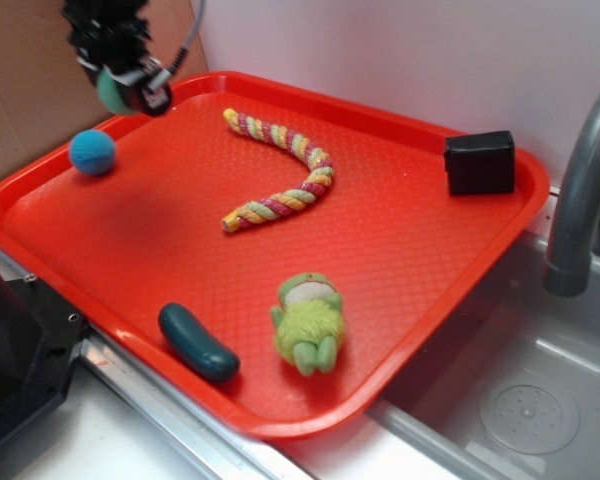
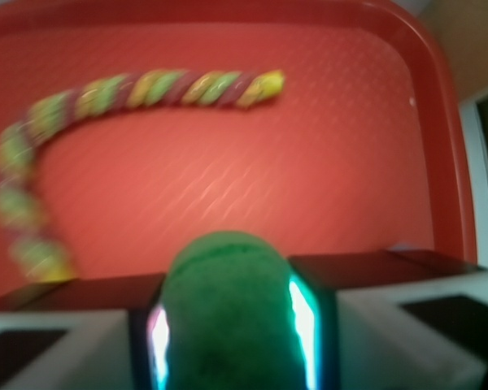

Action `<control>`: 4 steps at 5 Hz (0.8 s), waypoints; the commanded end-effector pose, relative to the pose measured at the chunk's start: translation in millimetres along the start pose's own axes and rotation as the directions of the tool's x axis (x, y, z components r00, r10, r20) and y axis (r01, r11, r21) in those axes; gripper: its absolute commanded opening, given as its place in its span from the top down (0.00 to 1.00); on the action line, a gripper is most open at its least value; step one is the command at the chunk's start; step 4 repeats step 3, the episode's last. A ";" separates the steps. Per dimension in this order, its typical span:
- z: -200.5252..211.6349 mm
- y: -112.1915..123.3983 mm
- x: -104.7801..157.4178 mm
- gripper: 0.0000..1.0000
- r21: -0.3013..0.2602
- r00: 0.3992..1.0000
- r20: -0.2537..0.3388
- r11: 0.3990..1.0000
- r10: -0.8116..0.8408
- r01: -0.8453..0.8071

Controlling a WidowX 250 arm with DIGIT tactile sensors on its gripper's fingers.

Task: Grab the green ball.

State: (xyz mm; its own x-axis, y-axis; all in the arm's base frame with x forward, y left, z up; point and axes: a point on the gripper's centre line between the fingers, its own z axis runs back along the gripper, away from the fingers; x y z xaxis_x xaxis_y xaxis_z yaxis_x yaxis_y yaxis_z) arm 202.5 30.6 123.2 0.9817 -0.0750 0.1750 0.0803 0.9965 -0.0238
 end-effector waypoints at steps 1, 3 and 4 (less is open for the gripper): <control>110.0 -31.3 9.1 1.00 -0.073 0.999 0.038 0.997 -0.011 0.014; 111.6 -40.0 14.7 1.00 0.005 0.992 -0.100 0.997 0.076 -0.076; 111.6 -40.0 14.7 1.00 0.005 0.992 -0.100 0.997 0.076 -0.076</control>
